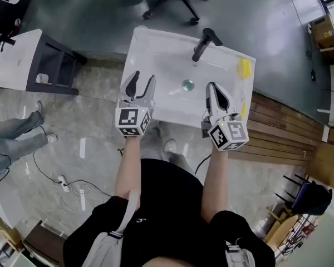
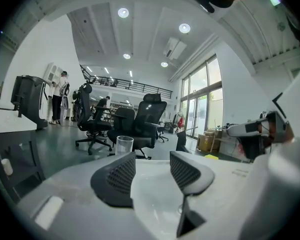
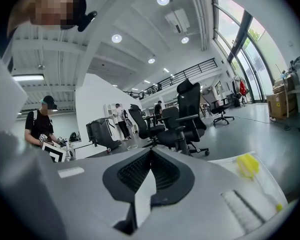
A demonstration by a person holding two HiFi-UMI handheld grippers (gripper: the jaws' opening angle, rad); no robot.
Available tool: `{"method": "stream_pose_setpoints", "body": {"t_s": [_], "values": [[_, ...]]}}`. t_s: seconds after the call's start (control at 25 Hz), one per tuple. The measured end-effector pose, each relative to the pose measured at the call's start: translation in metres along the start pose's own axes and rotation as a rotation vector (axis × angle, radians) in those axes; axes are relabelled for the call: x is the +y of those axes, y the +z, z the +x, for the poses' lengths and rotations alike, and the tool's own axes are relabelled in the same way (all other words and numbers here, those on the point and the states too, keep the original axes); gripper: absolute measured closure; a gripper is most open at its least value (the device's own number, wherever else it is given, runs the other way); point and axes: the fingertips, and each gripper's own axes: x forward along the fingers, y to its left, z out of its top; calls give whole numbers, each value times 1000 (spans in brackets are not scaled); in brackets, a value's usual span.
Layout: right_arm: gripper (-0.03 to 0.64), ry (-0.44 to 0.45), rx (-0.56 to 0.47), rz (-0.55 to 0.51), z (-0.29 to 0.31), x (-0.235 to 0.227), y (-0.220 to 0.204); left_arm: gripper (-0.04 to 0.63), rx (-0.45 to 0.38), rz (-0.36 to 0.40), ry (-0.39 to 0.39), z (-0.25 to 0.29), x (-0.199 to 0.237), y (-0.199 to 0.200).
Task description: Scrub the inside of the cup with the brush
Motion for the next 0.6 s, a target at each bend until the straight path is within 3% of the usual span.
{"method": "stream_pose_setpoints", "body": {"t_s": [0.6], "values": [[618,-18,62,-23,37,3,-12,313,3,11,-49,40,32,-14]]}}
